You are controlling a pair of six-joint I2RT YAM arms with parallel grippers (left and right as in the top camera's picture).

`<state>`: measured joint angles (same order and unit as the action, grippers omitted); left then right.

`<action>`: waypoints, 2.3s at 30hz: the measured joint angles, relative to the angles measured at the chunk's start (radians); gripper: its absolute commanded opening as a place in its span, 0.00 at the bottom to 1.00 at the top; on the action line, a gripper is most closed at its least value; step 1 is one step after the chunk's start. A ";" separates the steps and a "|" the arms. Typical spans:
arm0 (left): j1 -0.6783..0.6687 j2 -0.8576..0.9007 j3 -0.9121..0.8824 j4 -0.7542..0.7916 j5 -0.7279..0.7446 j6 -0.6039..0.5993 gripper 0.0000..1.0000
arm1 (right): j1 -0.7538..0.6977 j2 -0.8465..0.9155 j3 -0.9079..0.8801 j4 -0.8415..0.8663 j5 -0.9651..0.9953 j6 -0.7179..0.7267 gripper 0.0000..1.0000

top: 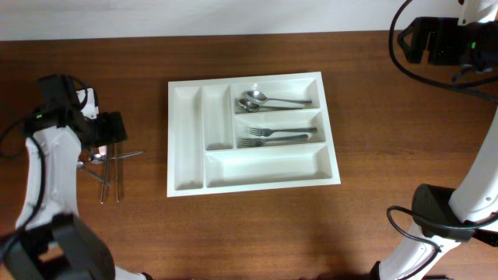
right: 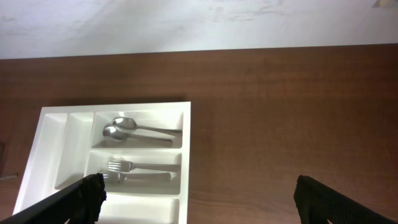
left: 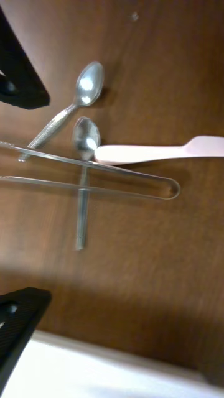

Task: Pack container
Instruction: 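Lower the left gripper onto the metal tongs and grasp them, then lift the tongs with the left gripper and swing them over the tray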

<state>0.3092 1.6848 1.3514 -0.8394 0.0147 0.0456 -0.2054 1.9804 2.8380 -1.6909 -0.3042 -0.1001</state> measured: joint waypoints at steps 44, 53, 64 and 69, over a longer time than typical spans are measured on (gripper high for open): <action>0.000 0.391 0.021 0.318 0.000 0.058 0.46 | 0.000 0.001 0.000 0.000 0.000 0.006 0.99; 0.000 0.395 0.026 0.332 0.007 0.064 0.02 | 0.000 0.001 0.000 0.000 0.000 0.011 0.99; 0.000 0.435 0.189 0.057 0.007 0.096 0.02 | 0.000 0.001 0.000 0.000 0.000 0.011 0.99; 0.000 0.442 0.397 -0.136 0.007 0.109 0.02 | 0.000 0.001 0.000 0.000 0.000 0.011 0.99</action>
<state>0.3092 2.1265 1.7481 -0.9752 0.0219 0.1547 -0.2054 1.9816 2.8380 -1.6909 -0.3042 -0.0887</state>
